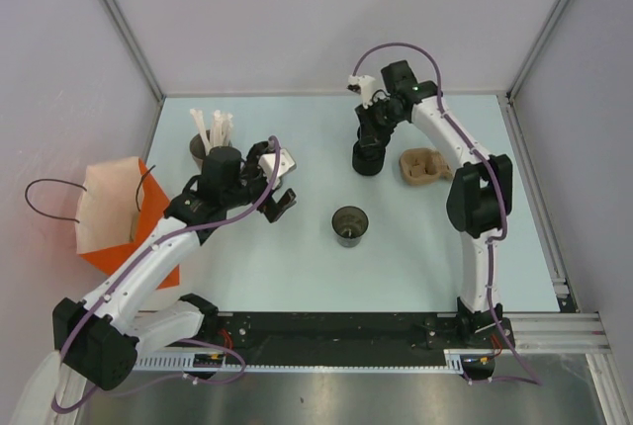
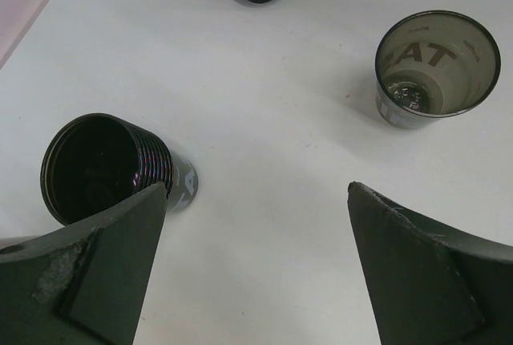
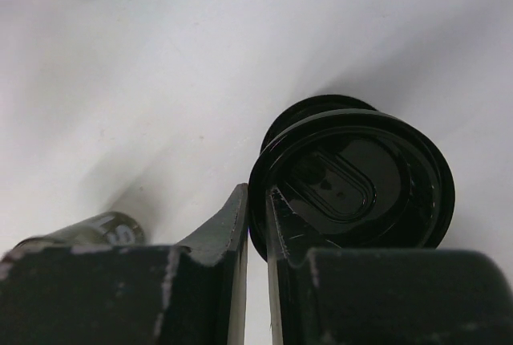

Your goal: Pack the takeout coffee

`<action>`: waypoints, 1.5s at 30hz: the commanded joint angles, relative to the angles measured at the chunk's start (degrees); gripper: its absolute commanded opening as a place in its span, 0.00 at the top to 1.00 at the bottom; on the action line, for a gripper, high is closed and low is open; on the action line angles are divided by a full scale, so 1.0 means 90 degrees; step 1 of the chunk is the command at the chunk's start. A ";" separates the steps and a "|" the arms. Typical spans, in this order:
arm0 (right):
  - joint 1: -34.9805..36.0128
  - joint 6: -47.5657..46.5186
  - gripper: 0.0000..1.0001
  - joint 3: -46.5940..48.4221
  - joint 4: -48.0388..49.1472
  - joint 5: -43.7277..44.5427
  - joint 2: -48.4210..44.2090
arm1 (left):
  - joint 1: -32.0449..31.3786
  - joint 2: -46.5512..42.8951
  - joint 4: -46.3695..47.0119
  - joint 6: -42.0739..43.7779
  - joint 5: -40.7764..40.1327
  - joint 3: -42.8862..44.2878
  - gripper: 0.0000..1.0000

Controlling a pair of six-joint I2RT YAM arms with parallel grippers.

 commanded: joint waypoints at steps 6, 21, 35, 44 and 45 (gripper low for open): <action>-0.0358 -0.0460 0.89 0.0404 -0.1775 -0.2733 -0.0942 | 0.0069 -0.0239 0.0178 0.0108 0.0391 -0.0035 0.00; 0.0179 -0.0363 0.88 -0.0475 -0.1913 -0.3132 -0.1451 | -0.1679 0.0122 0.1212 0.3007 -0.2031 -0.0063 0.00; 0.0374 -0.0987 0.88 -0.0514 -0.2723 -0.3524 -0.1460 | -0.1894 0.0737 0.1770 0.3097 0.0107 0.0004 0.00; 0.0735 -0.1290 0.88 -0.0573 -0.3065 -0.3681 -0.1490 | -0.2099 0.1157 0.1926 0.2706 0.0343 0.0365 0.00; 0.0774 -0.1310 0.87 -0.0592 -0.3065 -0.3651 -0.1499 | -0.2128 0.1186 0.1926 0.2696 0.0313 0.0423 0.00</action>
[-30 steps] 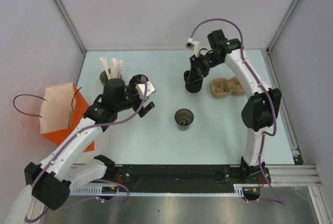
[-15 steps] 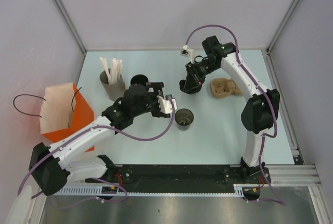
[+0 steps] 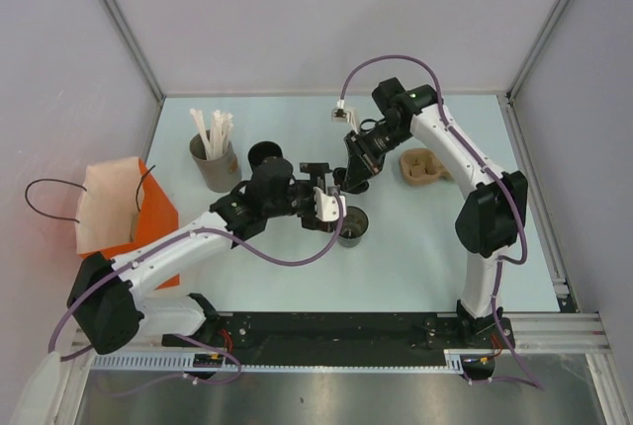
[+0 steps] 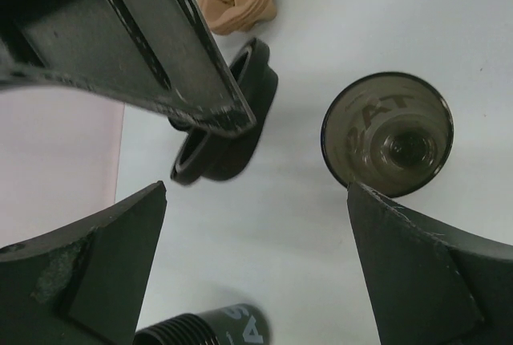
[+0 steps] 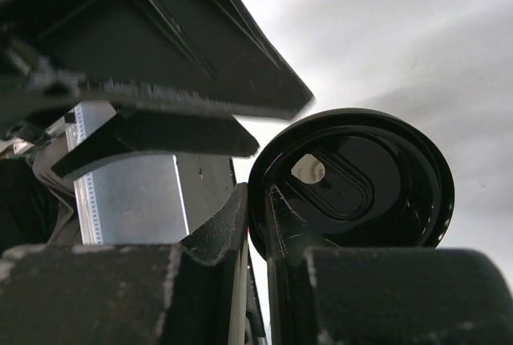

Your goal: Pack the takeout coffee

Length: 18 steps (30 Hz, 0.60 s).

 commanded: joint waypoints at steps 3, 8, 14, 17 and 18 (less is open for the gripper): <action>0.0273 -0.0234 0.87 -0.0102 -0.0263 -0.0139 -0.0356 | -0.0259 0.0233 0.0320 -0.0165 0.0254 0.0524 0.00; 0.0312 -0.0254 0.87 -0.0131 -0.0273 -0.0188 -0.0414 | -0.0425 0.0321 0.0233 -0.0097 0.0147 0.0544 0.00; 0.0302 -0.0293 0.87 -0.0131 -0.0282 -0.0207 -0.0492 | -0.0591 0.0321 0.0262 -0.0008 -0.0214 0.0436 0.05; 0.0302 -0.0322 0.87 -0.0122 -0.0312 -0.0217 -0.0502 | -0.0620 0.0311 0.0330 0.0001 -0.0380 0.0387 0.09; 0.0312 -0.0332 0.87 -0.0122 -0.0341 -0.0237 -0.0512 | -0.0630 0.0330 0.0340 -0.0008 -0.0467 0.0387 0.13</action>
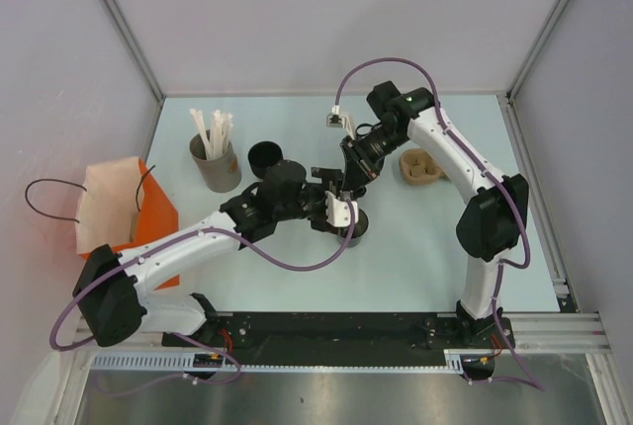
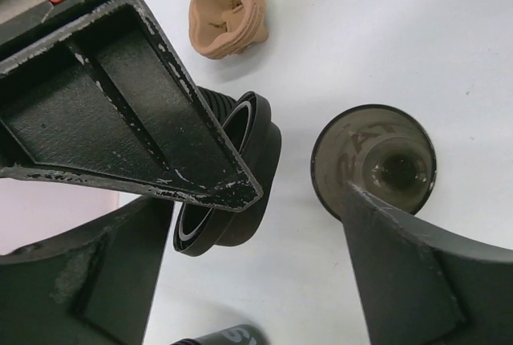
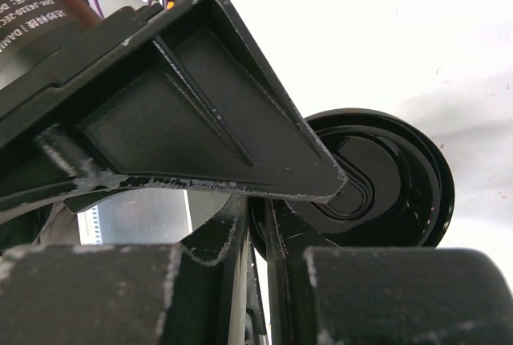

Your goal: Pack the takeout coffee

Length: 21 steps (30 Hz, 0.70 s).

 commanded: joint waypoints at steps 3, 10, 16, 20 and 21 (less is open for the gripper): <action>0.0008 -0.0184 0.87 0.0019 -0.0256 -0.0230 -0.0357 | -0.0123 0.0054 0.0296 0.0018 -0.0269 0.0108 0.29; 0.0047 -0.0291 0.87 0.0019 -0.0344 -0.0259 -0.0415 | -0.0279 0.0132 0.0306 -0.0001 -0.0533 0.0176 0.38; 0.0018 -0.0321 0.87 0.0029 -0.0354 -0.0249 -0.0425 | -0.0338 0.0181 0.0296 -0.0040 -0.0728 0.0176 0.65; -0.0070 -0.0379 0.72 0.0155 -0.0441 -0.0230 -0.0425 | -0.0347 0.0152 0.0287 -0.0060 -0.0768 0.0138 0.71; -0.0118 -0.0486 0.64 0.0243 -0.0500 -0.0259 -0.0425 | -0.0357 0.0132 0.0287 -0.0079 -0.0777 0.0128 0.71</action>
